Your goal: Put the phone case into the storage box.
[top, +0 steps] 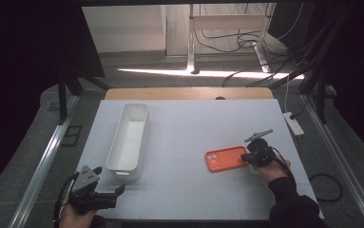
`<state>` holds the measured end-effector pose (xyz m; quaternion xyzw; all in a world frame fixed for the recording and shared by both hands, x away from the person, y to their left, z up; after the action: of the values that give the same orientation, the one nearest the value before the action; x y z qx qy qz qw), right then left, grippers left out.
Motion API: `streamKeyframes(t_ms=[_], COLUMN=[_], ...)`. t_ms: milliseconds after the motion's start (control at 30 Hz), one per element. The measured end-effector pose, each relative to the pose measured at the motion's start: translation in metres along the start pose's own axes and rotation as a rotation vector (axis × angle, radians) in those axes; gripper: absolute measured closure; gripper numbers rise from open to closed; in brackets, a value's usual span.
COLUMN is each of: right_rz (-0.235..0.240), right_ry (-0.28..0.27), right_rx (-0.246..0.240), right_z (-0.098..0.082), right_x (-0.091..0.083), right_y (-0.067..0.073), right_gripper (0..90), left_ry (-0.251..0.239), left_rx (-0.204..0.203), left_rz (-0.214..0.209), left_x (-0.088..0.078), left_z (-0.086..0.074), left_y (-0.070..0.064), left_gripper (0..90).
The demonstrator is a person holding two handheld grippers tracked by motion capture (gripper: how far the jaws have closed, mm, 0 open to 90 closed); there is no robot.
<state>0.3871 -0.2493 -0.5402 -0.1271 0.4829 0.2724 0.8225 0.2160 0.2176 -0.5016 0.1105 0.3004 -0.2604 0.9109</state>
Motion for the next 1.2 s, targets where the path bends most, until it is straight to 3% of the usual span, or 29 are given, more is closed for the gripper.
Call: streamKeyframes(t_ms=[300, 467, 933, 1200], right_rz=[0.024, 0.061, 0.124, 0.190], right_ry=[0.027, 0.040, 0.072, 0.084], right_rx=[-0.002, -0.002, -0.052, -0.091], right_z=[-0.011, -0.020, -0.032, -0.031], right_x=[-0.004, -0.008, -0.012, -0.008], right_y=[0.005, 0.014, 0.044, 0.068], right_gripper=[89.6, 89.6, 89.6, 89.6], left_ry=[0.002, 0.004, 0.007, 0.008], left_rx=[0.002, 0.004, 0.007, 0.008], left_rz=[-0.001, -0.001, -0.003, -0.003], left_x=[0.000, 0.001, 0.002, 0.002], left_z=[0.000, 0.000, 0.001, 0.001], left_y=[0.000, 0.000, 0.000, -0.001], left_gripper=[2.2, 2.2, 2.3, 2.3])
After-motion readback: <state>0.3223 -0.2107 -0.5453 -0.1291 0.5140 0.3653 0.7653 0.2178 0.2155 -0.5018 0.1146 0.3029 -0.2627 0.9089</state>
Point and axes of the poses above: each handheld gripper's, and its own axes: x roughly forward along the jaws, z roughly out of its top, y roughly to its left, the point moved 5 cm from there along x, roughly forward along the jaws, and after that the axes turned 6 degrees about x, right-handed, at the moved point
